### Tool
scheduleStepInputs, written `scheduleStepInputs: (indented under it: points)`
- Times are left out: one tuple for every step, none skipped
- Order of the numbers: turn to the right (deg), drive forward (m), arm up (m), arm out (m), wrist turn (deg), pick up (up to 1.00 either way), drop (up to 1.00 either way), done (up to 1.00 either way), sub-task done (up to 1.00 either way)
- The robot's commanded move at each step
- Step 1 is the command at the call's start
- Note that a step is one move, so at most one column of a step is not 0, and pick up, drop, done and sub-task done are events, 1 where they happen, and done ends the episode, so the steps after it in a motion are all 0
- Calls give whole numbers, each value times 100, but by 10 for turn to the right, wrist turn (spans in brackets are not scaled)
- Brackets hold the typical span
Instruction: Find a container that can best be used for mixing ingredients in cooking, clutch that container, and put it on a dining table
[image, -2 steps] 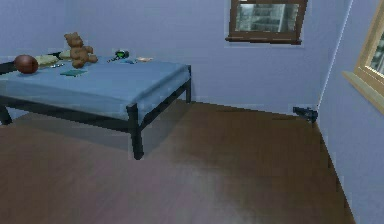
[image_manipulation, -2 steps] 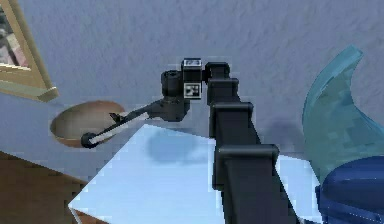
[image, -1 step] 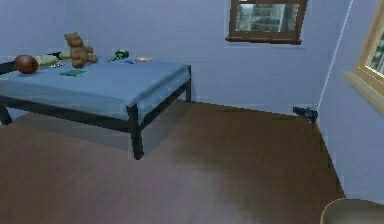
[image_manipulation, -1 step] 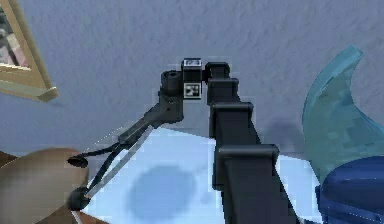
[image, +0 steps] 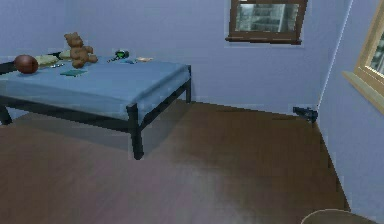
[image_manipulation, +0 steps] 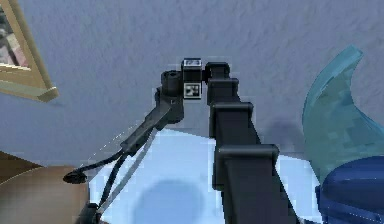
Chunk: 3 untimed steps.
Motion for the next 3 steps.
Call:
scheduleStepInputs:
  points:
    - [0,0,0,-24,0,0,0,0,0]
    - [-450,0,0,0,0,0,0,0,0]
    - [-240,0,0,0,0,0,0,0,0]
